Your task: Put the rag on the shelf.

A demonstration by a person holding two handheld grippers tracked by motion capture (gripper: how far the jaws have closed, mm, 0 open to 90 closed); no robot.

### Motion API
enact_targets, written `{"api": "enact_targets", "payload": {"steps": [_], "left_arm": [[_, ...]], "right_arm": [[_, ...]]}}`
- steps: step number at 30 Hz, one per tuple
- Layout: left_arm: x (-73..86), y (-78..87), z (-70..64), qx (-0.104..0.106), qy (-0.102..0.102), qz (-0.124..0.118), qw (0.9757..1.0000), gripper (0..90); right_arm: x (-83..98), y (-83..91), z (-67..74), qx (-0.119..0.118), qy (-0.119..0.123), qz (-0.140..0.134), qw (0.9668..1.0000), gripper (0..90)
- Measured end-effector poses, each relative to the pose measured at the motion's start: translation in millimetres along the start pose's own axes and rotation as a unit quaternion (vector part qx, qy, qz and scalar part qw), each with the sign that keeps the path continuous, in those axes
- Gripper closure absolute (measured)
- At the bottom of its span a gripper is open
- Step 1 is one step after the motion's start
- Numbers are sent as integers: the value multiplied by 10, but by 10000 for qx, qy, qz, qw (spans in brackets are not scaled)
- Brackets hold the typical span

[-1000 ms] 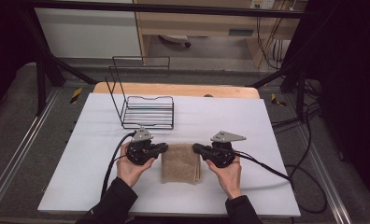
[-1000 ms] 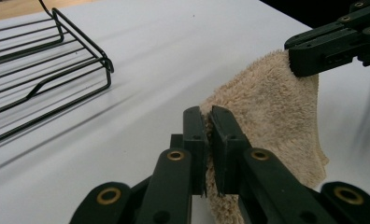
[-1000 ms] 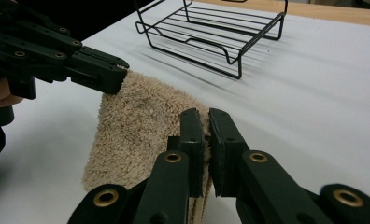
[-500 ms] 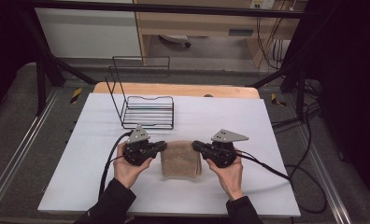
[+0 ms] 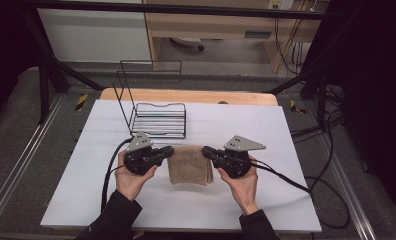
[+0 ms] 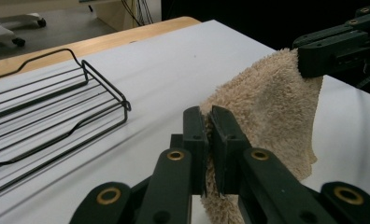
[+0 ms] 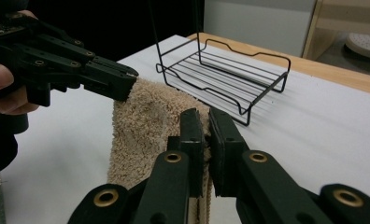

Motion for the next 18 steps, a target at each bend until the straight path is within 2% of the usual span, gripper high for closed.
{"api": "enact_targets", "payload": {"steps": [18], "left_arm": [[-173,259,106,-223,-47,-460,9987,846]], "right_arm": [[-269,-40,161,-8,189,-458,9988,851]]}}
Point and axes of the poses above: each handheld gripper's, and its own axes: y roughly backward along the jaws, x roughly out of its underside, z roughly to its left, the point moved 2 cm from there along -y, roughly forward along the jaws, and after that the axes turned 3 degrees about x, right-handed, at the moved point
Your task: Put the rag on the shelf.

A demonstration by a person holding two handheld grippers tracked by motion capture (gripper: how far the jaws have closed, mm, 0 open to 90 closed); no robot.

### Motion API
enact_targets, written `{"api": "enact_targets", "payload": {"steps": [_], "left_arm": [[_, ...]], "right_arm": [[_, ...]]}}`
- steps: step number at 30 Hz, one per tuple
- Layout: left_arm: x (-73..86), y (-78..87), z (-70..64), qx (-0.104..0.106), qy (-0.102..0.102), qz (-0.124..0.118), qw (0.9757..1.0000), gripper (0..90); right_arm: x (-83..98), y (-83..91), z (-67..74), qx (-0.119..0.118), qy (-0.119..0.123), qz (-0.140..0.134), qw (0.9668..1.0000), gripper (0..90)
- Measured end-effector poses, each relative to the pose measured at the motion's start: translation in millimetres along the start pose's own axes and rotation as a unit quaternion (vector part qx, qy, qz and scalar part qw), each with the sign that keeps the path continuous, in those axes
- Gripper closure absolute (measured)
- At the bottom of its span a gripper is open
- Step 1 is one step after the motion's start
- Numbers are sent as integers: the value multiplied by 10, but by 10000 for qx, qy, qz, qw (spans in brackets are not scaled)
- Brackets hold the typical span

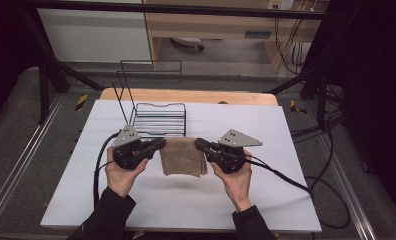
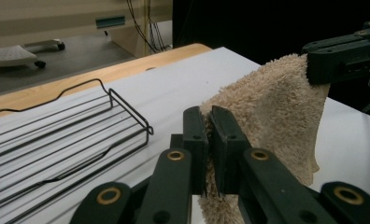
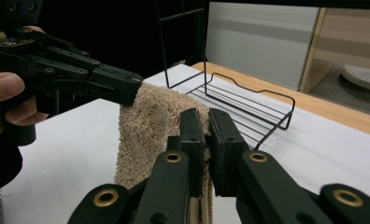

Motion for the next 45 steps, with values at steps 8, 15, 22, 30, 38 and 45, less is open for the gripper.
{"api": "enact_targets", "payload": {"steps": [8,15,22,30,38,45], "left_arm": [[-40,89,80,-103,41,-144,9998,846],[-128,163,164,-192,20,-266,9995,846],[-259,243,246,-274,-27,-422,9987,847],[-413,320,330,-327,-91,-586,9977,847],[-536,368,401,-350,-133,-694,9969,847],[-638,397,465,-374,-129,-770,9962,847]], "right_arm": [[-96,-81,58,-26,59,-115,9999,851],[-209,-165,91,-30,82,-207,9997,851],[-359,-246,111,-19,144,-349,9993,851],[-532,-319,109,5,204,-478,9986,851],[-673,-372,101,14,205,-586,9981,851],[-795,-424,101,32,253,-650,9976,851]]}}
Point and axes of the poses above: each handheld gripper's, and its own axes: y roughly backward along the jaws, x roughly out of its underside, z roughly to its left, the point moved 2 cm from there along -y, roughly forward along the jaws, and after that the axes turned 3 degrees about x, right-handed, at the moved point
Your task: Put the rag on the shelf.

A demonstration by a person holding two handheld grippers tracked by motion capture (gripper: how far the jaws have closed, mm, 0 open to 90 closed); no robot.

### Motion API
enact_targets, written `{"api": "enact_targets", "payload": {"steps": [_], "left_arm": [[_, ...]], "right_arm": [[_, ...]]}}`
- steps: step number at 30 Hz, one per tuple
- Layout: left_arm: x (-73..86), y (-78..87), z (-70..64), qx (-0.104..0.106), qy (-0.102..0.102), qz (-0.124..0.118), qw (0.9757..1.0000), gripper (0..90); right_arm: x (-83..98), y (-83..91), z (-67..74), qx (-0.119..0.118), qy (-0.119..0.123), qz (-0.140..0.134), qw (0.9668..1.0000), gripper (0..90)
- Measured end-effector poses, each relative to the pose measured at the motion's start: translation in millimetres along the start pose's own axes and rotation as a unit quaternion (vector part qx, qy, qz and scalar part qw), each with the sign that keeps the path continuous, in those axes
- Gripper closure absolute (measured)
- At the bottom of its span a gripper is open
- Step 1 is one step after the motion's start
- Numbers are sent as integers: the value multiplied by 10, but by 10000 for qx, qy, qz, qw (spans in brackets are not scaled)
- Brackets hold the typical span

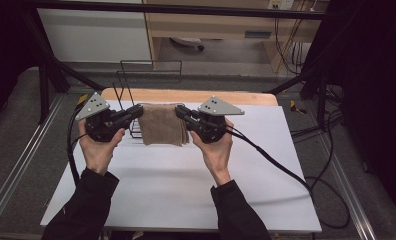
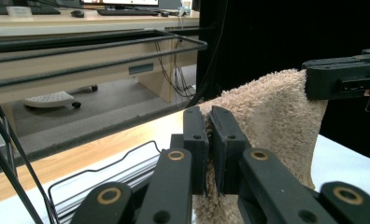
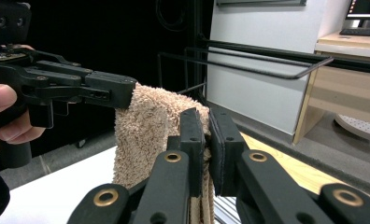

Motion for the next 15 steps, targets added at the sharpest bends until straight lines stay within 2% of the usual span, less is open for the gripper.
{"api": "enact_targets", "payload": {"steps": [15], "left_arm": [[-307,7,93,-90,-109,-217,9997,848]], "right_arm": [[-261,-100,-59,79,-1,-235,9997,851]]}}
Point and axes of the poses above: each handheld gripper's, and its own axes: y roughly backward along the jaws, x roughly out of its underside, z roughly to its left, the point moved 2 cm from there along -y, roughly forward along the jaws, and after that the axes turned 3 degrees about x, right-handed, at the moved point
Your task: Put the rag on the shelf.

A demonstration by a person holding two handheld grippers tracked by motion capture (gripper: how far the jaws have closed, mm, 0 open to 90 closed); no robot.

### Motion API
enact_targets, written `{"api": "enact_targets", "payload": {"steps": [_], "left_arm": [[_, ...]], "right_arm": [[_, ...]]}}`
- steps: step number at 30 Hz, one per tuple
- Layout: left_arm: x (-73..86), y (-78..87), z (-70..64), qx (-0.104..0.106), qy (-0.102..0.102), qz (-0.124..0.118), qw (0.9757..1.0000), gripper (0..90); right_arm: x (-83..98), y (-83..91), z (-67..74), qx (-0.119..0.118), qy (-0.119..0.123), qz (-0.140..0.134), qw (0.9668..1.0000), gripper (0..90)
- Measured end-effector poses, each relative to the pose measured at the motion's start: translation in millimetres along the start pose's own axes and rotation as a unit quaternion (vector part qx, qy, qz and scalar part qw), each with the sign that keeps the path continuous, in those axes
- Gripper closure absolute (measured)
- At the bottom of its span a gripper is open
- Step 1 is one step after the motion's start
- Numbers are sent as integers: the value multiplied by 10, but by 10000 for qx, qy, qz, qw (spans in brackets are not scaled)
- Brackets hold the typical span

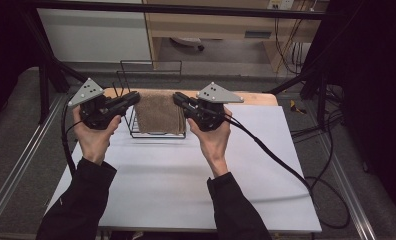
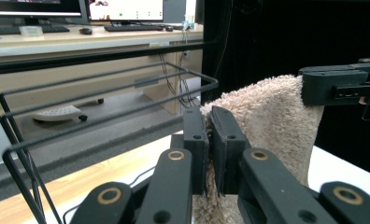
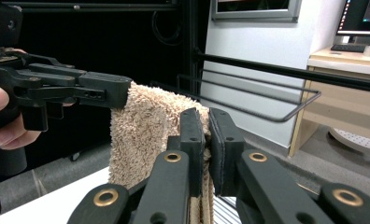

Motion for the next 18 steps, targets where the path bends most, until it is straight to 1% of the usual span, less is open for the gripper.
{"api": "enact_targets", "payload": {"steps": [10,14,18], "left_arm": [[-178,-24,84,-74,-71,-97,9999,848],[-229,-34,107,-95,-88,-156,9998,848],[-295,-36,131,-112,-104,-186,9997,848]], "right_arm": [[-183,-88,-32,58,50,-120,9999,851],[-232,-118,-51,77,89,-152,9998,851],[-281,-150,-72,95,70,-192,9997,851]]}}
Point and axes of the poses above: each handheld gripper's, and its own axes: y roughly backward along the jaws, x roughly out of its underside, z roughly to its left, the point moved 2 cm from there along -y, roughly forward along the jaws, and after that the axes turned 3 degrees about x, right-handed, at the moved point
